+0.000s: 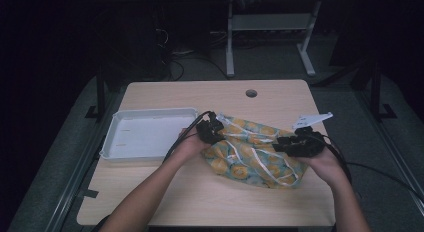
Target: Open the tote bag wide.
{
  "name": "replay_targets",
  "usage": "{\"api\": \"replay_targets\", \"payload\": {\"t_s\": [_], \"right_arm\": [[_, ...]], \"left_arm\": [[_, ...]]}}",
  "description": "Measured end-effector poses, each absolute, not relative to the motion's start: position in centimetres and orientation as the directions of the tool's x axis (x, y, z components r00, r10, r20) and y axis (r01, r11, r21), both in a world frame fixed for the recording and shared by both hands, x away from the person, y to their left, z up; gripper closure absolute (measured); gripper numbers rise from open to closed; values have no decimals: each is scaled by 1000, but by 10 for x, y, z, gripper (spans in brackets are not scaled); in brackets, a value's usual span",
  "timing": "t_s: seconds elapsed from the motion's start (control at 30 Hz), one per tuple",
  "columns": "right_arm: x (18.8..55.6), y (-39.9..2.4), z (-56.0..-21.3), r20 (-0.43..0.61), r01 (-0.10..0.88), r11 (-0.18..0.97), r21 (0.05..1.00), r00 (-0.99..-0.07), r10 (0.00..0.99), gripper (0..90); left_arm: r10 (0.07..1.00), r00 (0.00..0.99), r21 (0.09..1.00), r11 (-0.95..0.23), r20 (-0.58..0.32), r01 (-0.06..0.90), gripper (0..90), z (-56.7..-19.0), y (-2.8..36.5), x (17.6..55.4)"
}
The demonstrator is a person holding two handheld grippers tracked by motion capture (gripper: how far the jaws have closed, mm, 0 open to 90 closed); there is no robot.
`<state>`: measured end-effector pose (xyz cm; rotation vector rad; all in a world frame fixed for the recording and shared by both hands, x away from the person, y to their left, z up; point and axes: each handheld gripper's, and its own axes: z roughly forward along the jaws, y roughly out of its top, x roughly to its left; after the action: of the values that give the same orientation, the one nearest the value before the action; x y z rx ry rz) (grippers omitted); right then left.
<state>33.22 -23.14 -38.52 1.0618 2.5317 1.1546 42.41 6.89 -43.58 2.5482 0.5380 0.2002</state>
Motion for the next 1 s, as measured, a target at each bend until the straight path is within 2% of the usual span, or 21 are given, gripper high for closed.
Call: {"api": "replay_targets", "payload": {"t_s": [0.1,0.17,0.23,0.27,0.47,0.7,0.87,1.0], "right_arm": [[336,-217,-395,94,541,525,657,-749,656,624],[340,-213,-402,95,551,546,631,-753,651,707],[340,-210,-405,88,550,569,611,-761,642,851],[340,-210,-404,86,552,570,608,-760,644,886],[325,-214,-394,97,530,564,634,-778,621,899],[289,-214,-383,117,493,570,657,-814,569,898],[263,-209,-393,139,486,602,634,-837,530,898],[253,-210,-404,150,506,616,604,-831,535,898]], "left_arm": [[410,911,523,-784,34,334,899,-436,69,424],[410,911,524,-784,32,334,899,-437,69,424],[411,911,524,-783,31,335,899,-437,69,424],[412,911,524,-782,28,337,899,-437,70,425],[414,910,520,-783,23,342,899,-437,70,424],[426,905,517,-778,16,357,899,-437,71,424],[422,907,507,-786,18,356,899,-437,73,424],[424,905,507,-783,14,359,899,-438,73,424]]}}
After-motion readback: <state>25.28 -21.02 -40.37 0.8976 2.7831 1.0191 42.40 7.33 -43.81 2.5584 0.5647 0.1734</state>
